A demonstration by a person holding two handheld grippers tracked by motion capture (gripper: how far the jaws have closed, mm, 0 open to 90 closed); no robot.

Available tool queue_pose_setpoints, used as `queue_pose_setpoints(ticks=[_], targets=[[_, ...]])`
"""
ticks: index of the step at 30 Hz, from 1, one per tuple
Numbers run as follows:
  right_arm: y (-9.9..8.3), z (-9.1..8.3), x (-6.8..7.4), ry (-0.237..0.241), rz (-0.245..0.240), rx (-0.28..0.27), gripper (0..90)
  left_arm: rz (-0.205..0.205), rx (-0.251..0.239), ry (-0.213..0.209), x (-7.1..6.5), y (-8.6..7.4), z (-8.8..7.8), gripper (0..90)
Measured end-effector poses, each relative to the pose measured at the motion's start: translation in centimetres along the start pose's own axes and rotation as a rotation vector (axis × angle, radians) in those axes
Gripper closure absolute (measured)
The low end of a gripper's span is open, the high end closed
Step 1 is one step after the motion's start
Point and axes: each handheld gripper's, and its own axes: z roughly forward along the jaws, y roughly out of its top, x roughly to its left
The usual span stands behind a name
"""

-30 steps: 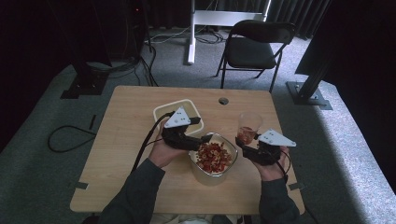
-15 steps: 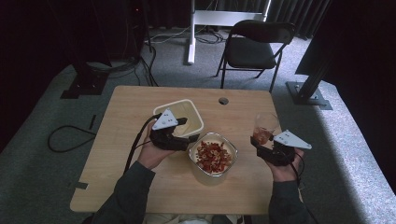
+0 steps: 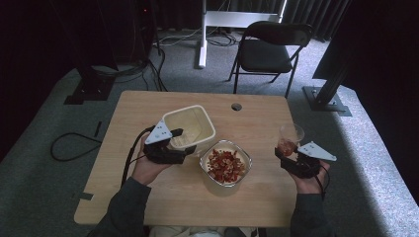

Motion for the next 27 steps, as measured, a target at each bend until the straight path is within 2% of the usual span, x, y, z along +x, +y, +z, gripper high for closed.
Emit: queue_pose_setpoints(ticks=[5,13,19,25,27], targets=[[-1.0,0.3,-0.7,-0.014,0.02,-0.005,41.6,-0.007,0.008,0.019,0.3,-1.0,-0.6,24.9],[-1.8,0.3,-0.7,-0.035,-0.001,0.0,41.7,-0.012,0.022,0.059,0.7,-2.7,-1.5,24.9],[-1.3,-0.1,0.1,-0.032,-0.024,-0.003,41.7,-0.053,0.015,0.082,1.5,-4.3,-2.3,24.9],[-0.5,-0.5,1.1,-0.02,-0.06,-0.009,41.7,-0.071,0.031,0.102,2.0,-5.7,-2.5,24.9],[0.1,-0.6,1.8,-0.007,-0.079,-0.014,41.7,-0.085,0.043,0.113,2.3,-6.6,-2.4,24.9]])
